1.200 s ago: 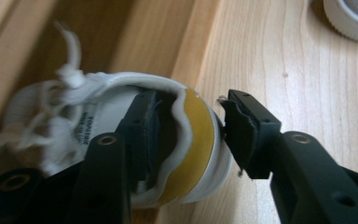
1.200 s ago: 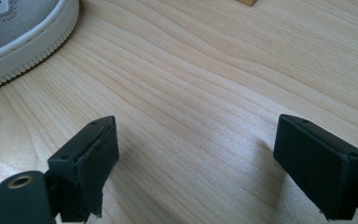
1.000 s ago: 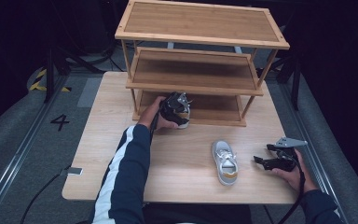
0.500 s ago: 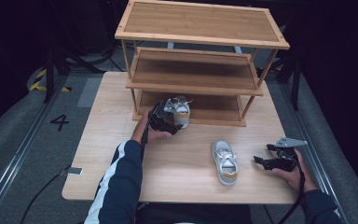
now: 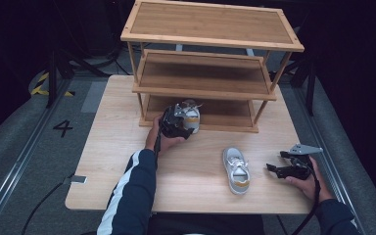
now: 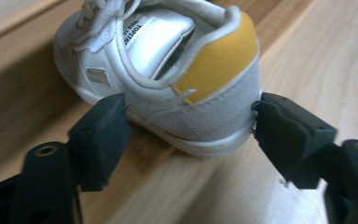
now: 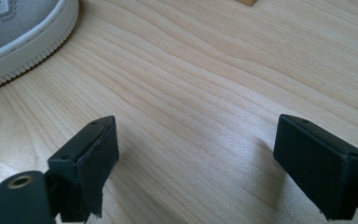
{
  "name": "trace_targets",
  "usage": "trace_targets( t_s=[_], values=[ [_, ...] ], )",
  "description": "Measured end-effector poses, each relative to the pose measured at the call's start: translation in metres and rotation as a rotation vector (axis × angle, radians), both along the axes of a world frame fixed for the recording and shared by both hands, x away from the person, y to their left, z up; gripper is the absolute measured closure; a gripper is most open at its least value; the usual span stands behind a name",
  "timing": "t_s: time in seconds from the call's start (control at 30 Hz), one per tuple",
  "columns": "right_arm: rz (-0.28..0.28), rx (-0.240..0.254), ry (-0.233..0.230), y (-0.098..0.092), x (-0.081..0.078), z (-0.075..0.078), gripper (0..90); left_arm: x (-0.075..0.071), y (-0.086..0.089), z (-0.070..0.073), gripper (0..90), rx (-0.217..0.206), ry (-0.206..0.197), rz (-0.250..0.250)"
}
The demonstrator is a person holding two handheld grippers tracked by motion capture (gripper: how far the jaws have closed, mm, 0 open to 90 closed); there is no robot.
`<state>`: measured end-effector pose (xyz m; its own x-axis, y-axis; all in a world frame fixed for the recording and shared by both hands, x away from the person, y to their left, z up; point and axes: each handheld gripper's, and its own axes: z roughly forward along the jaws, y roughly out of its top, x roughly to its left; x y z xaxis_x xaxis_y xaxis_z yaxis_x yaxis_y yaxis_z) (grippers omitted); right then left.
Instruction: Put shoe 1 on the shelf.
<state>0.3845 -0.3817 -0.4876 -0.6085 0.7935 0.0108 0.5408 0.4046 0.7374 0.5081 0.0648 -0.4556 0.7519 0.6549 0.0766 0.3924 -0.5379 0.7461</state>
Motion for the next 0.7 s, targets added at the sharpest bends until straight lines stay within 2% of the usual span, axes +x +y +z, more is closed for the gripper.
trace_targets(
  t_s=[0.03,0.07,0.1,0.13,0.17,0.2,0.27,0.33,0.37,0.43,0.5,0.67,0.7],
  values=[
    [0.0,0.0,0.0,0.0,0.0,0.0,14.2,0.003,0.002,0.001,30.5,0.035,-0.009,-0.008],
    [0.0,0.0,0.0,0.0,0.0,0.0,14.2,0.003,-0.001,0.0,32.3,0.0,-0.002,0.016],
    [0.0,0.0,0.0,0.0,0.0,0.0,14.2,0.007,0.001,0.001,34.4,0.032,-0.007,0.013],
    [0.0,0.0,0.0,0.0,0.0,0.0,14.2,0.01,0.0,-0.001,36.7,0.003,-0.005,0.024],
    [0.0,0.0,0.0,0.0,0.0,0.0,14.2,0.013,0.002,0.0,37.4,0.035,-0.007,0.025],
    [0.0,0.0,0.0,0.0,0.0,0.0,14.2,0.016,0.0,-0.002,37.8,0.003,0.009,0.031],
    [0.0,0.0,0.0,0.0,0.0,0.0,14.2,0.019,-0.006,-0.002,37.9,0.024,-0.012,0.044],
    [0.0,0.0,0.0,0.0,0.0,0.0,14.2,0.021,-0.01,-0.002,37.9,0.028,-0.008,0.06],
    [0.0,0.0,0.0,0.0,0.0,0.0,14.2,0.023,-0.012,-0.002,37.9,0.052,-0.011,0.062],
    [0.0,0.0,0.0,0.0,0.0,0.0,14.2,0.025,-0.015,-0.002,37.9,0.045,-0.012,0.064],
    [0.0,0.0,0.0,0.0,0.0,0.0,14.2,0.027,-0.017,-0.004,38.0,0.061,-0.017,0.082],
    [0.0,0.0,0.0,0.0,0.0,0.0,14.2,0.029,-0.018,-0.004,38.3,0.039,-0.003,0.096],
    [0.001,0.0,0.0,0.0,0.0,0.0,14.2,0.029,-0.018,-0.004,37.6,0.026,0.002,0.082]
  ],
)
